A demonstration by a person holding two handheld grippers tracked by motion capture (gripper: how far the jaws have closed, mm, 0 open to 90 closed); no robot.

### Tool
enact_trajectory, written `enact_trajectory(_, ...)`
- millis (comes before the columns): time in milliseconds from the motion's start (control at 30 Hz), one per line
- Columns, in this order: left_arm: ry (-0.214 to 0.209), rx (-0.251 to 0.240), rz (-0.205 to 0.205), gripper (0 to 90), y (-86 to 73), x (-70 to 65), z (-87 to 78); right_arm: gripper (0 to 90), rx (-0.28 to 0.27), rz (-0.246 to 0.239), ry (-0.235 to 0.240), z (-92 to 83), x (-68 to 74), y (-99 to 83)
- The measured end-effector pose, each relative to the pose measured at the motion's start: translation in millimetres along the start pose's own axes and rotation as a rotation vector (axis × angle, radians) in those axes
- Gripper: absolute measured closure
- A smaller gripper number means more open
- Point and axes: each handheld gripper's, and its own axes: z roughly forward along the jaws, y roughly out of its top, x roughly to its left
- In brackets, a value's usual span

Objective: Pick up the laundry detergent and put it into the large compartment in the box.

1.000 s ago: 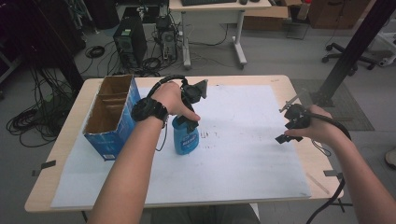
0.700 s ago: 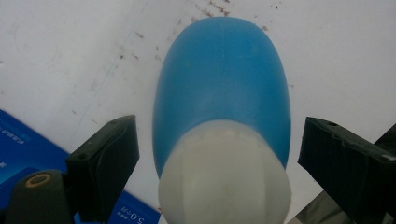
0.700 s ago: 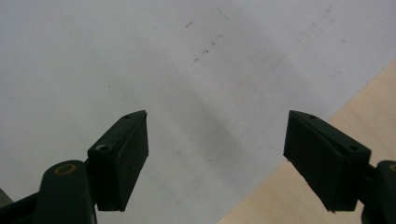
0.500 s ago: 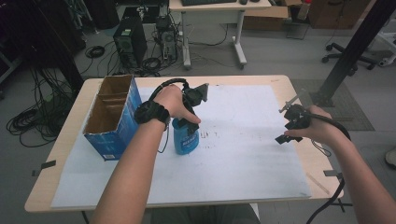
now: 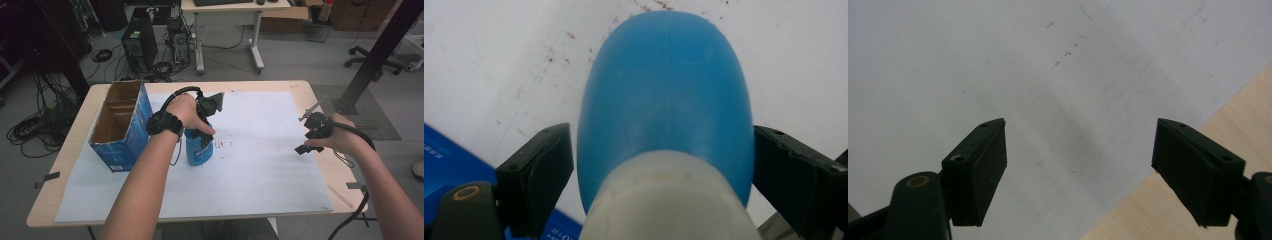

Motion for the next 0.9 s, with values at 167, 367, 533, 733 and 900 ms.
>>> enact_trajectory(167, 0.007, 0.002, -0.001, 17.2, 0.0, 0.8, 1.9, 22.4, 0.000, 0.000, 0.000, 0.0, -0.2, -0.1)
enact_trajectory(367, 0.011, 0.005, -0.009, 24.1, 1.8, 1.3, 3.2, 22.4, 0.002, 0.000, 0.001, 0.9, 0.0, -0.1)
enact_trajectory(533, 0.001, 0.011, -0.011, 31.8, 2.3, 2.8, 3.1, 22.4, 0.005, 0.003, 0.001, 1.4, -0.2, -1.1)
enact_trajectory(733, -0.022, 0.021, -0.010, 37.6, 3.6, 3.7, 2.5, 22.4, 0.007, 0.000, 0.003, 2.8, -0.5, -1.5)
enact_trajectory(900, -0.026, 0.025, -0.015, 37.9, 3.9, 4.1, 2.2, 22.4, 0.005, -0.002, 0.001, 2.0, -0.2, -1.2)
